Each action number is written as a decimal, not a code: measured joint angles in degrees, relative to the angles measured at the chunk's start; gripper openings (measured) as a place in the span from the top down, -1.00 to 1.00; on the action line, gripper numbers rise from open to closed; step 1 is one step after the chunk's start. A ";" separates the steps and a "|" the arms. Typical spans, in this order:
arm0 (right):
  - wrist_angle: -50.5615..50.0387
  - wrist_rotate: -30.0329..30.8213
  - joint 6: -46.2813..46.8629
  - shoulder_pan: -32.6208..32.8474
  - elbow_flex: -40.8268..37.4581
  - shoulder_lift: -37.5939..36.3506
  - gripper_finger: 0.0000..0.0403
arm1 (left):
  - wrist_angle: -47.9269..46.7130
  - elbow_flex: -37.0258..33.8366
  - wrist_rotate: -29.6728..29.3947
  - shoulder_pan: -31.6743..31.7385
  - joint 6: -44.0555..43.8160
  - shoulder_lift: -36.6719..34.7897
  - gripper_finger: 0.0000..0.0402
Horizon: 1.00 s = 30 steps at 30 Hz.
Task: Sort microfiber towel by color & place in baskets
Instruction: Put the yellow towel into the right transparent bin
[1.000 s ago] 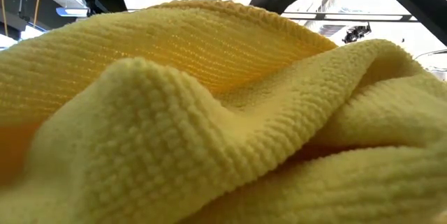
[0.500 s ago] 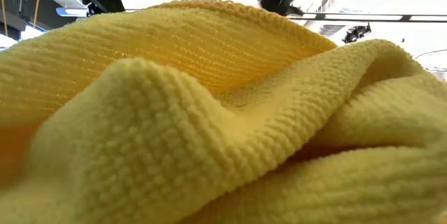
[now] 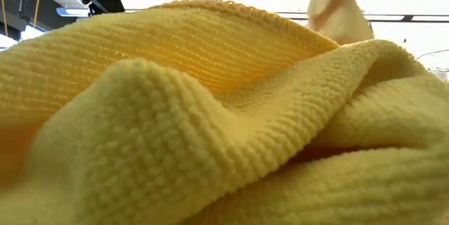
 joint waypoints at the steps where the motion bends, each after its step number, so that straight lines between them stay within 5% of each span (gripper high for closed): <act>1: 0.57 0.30 0.53 1.70 -0.92 -1.09 1.00 | 0.00 0.00 0.34 0.00 -0.50 0.00 0.26; 7: -0.08 0.67 7.75 10.00 -6.93 -4.85 1.00 | 0.00 0.00 2.21 -0.17 -1.32 0.00 0.26; 18: -0.07 -7.91 13.19 17.99 -28.75 -17.00 1.00 | 0.35 0.00 2.28 -2.14 -6.82 0.00 0.26; 22: 0.80 -4.30 14.56 18.53 -35.78 -22.12 1.00 | 1.46 0.00 1.61 -2.27 -9.18 0.01 0.26; 26: 7.84 0.33 13.02 17.78 -43.23 -25.12 1.00 | 2.64 0.00 1.34 -2.25 -10.37 0.02 0.26; 30: 22.42 -5.62 5.18 16.97 -51.13 -25.85 1.00 | 3.61 0.00 1.17 -2.25 -10.82 0.00 0.26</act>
